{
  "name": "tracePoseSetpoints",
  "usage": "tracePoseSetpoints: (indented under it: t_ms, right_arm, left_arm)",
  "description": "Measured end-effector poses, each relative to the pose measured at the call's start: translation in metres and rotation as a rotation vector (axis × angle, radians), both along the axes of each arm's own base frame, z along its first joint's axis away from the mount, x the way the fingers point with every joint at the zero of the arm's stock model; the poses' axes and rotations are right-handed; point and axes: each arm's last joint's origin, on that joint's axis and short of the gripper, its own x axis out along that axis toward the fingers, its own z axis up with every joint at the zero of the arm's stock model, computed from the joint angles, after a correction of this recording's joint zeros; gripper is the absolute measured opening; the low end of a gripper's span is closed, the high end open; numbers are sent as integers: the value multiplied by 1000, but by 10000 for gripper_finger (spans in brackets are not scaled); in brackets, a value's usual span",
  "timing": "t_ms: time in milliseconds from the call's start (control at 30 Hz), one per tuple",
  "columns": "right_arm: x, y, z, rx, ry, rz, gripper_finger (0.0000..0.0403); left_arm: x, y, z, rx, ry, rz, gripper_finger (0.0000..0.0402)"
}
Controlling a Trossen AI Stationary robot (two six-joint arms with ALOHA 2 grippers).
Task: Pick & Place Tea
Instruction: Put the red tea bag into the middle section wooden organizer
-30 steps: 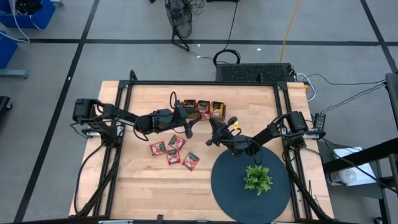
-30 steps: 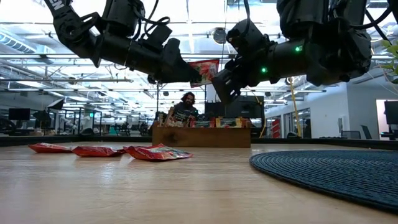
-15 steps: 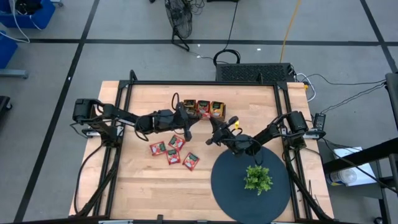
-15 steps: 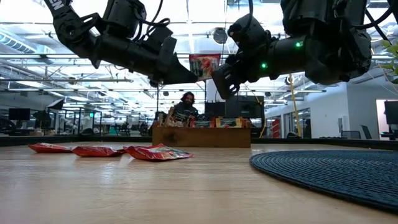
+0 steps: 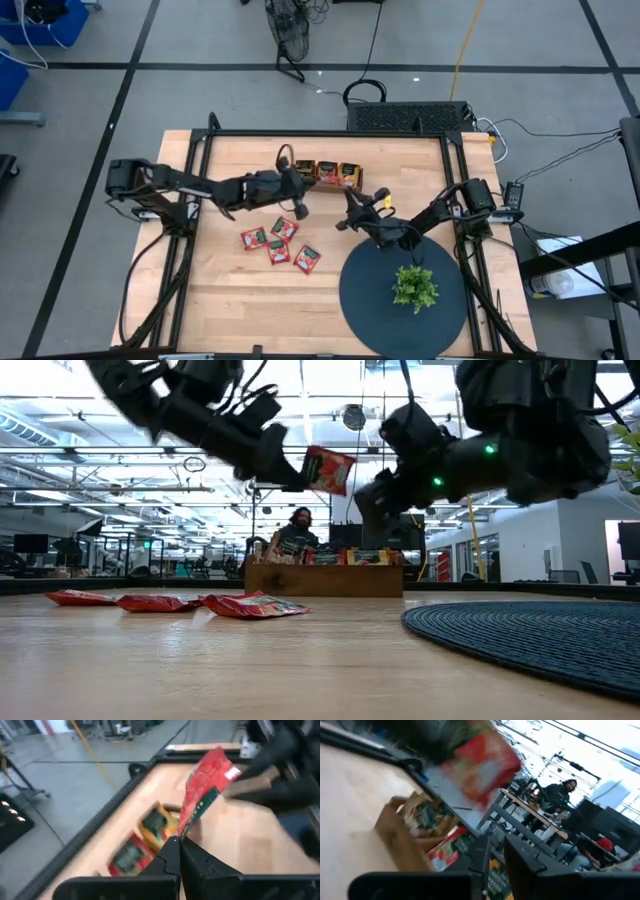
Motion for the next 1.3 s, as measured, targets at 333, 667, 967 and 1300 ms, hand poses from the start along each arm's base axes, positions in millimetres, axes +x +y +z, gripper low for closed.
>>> tracePoseSetpoints:
  t_ms: [333,667,967,1300]
  right_arm:
    - [-12,-1,4,-21,27,-39,65]
    - [-19,1,4,-53,116,-137,65]
    - [-21,0,6,-52,112,-139,64]
    - [-21,0,6,-53,113,-137,61]
  left_arm:
    - [28,40,73,-11,492,57,1]
    - [79,73,69,-200,814,-138,1]
    - [98,84,19,-140,1016,-79,0]
    - [95,102,17,-100,1027,17,0]
